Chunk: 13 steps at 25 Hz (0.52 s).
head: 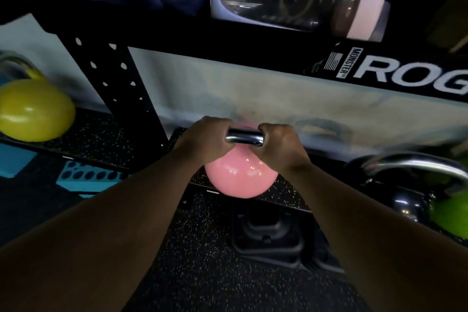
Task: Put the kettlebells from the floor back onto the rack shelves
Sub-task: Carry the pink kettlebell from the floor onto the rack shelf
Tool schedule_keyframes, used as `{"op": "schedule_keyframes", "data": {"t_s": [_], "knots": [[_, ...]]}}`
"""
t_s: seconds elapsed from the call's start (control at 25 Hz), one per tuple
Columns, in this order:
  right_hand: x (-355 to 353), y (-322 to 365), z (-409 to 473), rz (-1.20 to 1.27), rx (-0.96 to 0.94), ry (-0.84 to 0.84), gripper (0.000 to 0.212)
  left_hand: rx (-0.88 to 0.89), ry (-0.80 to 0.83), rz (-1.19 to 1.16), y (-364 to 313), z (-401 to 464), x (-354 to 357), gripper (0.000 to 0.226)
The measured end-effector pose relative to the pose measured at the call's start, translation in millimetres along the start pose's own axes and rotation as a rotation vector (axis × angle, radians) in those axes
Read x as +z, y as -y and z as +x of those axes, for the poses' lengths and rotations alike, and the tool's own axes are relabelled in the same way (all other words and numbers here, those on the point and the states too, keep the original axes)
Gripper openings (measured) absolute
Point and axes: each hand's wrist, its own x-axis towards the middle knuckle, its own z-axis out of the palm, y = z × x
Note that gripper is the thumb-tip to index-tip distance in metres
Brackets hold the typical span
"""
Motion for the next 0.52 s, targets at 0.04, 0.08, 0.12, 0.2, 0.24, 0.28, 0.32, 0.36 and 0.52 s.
{"op": "schedule_keyframes", "data": {"t_s": [0.04, 0.08, 0.12, 0.2, 0.24, 0.28, 0.32, 0.36, 0.52], "knots": [[0.4, -3.6, 7.4, 0.015, 0.029, 0.014, 0.018, -0.003, -0.009, -0.011, 1.5, 9.0, 1.6, 0.023], [0.7, -7.8, 14.7, 0.033, 0.053, 0.010, 0.018, -0.009, -0.024, -0.017, 2.6, 18.7, 3.6, 0.023], [1.6, -11.4, 20.6, 0.049, 0.075, -0.002, 0.017, -0.015, -0.041, -0.025, 3.6, 27.2, 6.8, 0.021], [2.7, -17.4, 31.6, 0.069, 0.116, -0.020, 0.015, -0.043, -0.063, -0.032, 4.8, 43.7, 13.6, 0.023], [2.4, -20.3, 37.9, 0.071, 0.136, -0.020, 0.014, -0.055, -0.066, -0.036, 4.1, 52.0, 15.6, 0.023], [2.0, -23.3, 43.6, 0.066, 0.153, -0.011, 0.014, -0.064, -0.064, -0.035, 3.9, 59.6, 17.0, 0.022], [1.6, -25.9, 48.0, 0.057, 0.162, -0.001, 0.015, -0.068, -0.056, -0.027, 3.3, 65.9, 17.3, 0.020], [2.2, -28.1, 51.7, 0.048, 0.165, 0.007, 0.016, -0.066, -0.049, -0.021, 3.5, 71.0, 17.3, 0.020], [3.7, -29.5, 54.6, 0.030, 0.169, 0.023, 0.020, -0.040, -0.049, -0.024, 8.0, 76.9, 17.8, 0.013]]}}
